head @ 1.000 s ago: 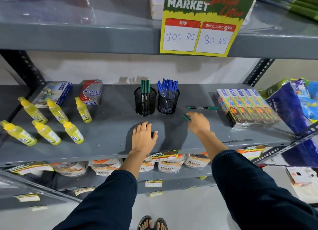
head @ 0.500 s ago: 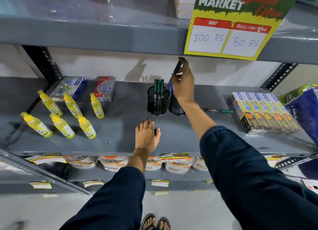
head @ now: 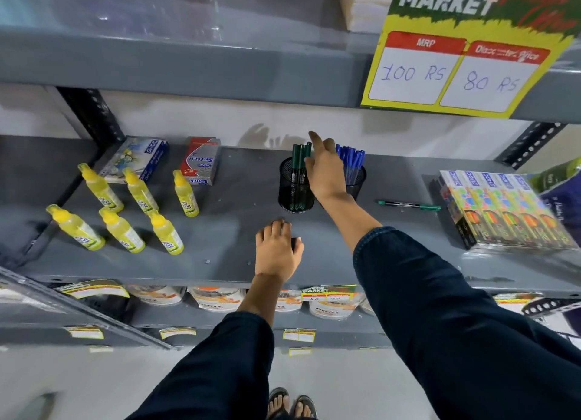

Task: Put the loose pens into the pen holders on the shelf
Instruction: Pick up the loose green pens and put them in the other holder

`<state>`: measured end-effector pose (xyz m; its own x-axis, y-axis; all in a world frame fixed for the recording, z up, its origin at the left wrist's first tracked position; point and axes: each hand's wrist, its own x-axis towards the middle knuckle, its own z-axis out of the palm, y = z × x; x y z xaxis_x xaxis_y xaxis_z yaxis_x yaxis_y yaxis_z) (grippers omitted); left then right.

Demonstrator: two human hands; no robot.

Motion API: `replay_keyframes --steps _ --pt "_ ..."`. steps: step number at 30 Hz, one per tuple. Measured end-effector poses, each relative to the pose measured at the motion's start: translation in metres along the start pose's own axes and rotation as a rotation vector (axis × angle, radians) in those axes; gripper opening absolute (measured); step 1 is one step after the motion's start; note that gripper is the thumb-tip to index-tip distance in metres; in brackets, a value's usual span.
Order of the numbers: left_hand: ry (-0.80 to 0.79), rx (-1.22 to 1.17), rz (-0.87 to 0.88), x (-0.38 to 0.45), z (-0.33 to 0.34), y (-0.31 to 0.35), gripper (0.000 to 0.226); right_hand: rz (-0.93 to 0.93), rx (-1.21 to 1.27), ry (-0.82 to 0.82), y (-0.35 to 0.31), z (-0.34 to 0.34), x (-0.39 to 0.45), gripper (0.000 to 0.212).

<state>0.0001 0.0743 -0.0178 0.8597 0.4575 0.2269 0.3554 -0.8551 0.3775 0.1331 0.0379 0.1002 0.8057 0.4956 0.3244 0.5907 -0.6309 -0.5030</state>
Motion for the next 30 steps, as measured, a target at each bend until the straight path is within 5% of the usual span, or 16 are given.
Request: replay_keyframes --steps 8,11,15,23,27,30 --pt "-0.011 -0.001 -0.012 -0.001 -0.002 0.004 0.028 0.193 0.134 0.371 0.059 -0.040 -0.016 0.039" --pt "-0.010 0.013 -0.027 0.001 0.001 0.010 0.031 0.379 0.017 0.248 0.099 -0.047 -0.032 0.040" --pt "-0.024 -0.029 0.066 0.006 0.013 0.036 0.030 0.514 -0.262 -0.130 0.141 -0.050 -0.057 0.044" --pt "-0.069 -0.009 0.103 0.018 0.033 0.059 0.035 0.474 -0.361 -0.483 0.168 -0.045 -0.065 0.077" --pt "-0.076 0.013 0.104 0.018 0.032 0.059 0.035 0.435 -0.319 -0.495 0.169 -0.042 -0.059 0.070" --pt "-0.081 0.019 0.095 0.018 0.033 0.060 0.035 0.370 -0.333 -0.291 0.166 -0.042 -0.066 0.041"
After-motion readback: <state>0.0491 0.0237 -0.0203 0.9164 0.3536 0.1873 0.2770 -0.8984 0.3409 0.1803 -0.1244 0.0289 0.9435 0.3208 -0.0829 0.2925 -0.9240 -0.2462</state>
